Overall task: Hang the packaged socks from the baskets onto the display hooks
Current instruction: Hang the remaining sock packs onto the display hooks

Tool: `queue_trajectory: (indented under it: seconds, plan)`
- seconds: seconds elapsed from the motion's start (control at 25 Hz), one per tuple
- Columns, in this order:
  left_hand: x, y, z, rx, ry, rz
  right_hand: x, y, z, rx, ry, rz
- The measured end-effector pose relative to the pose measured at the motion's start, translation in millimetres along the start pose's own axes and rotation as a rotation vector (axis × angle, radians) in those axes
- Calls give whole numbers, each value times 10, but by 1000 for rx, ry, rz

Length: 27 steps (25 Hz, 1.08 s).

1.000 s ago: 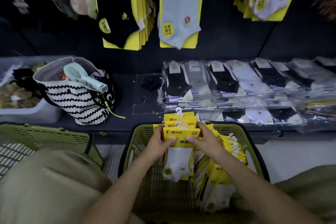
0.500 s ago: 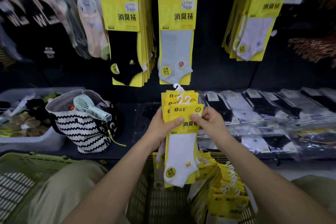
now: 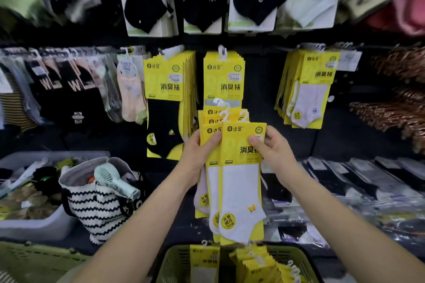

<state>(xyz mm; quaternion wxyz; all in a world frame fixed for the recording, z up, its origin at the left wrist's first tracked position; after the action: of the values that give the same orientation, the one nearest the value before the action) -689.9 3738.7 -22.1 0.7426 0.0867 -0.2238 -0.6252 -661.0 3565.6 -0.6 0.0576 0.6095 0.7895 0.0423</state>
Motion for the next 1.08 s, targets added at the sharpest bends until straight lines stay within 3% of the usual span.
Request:
queue_trajectory:
  seconds: [0.32,0.48,0.68,1.08]
  plan:
    - [-491,591,1070,333,194,273,-59,536,-778,-134,1,178]
    - [-723,751,1423,429,293,325,49,777,-953,-152,-66,260]
    - [-905,808,1514,461,316,367,193,962,-966,-158,-139,334]
    - [-866,875,1436,454,333,295,264,1116,-937,-189,-211,418]
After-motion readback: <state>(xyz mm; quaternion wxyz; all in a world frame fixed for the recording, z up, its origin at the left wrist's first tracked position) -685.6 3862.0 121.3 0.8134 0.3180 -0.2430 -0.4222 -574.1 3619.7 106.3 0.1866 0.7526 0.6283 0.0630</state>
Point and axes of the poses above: each hand's wrist, its own y-axis towards the middle knuckle, its own x-axis out of the palm, z = x × y, the point moved 9 cm from there along y, towards the middle knuckle, and after that the axes turned 11 degrees about x, right-handed, at the moved point
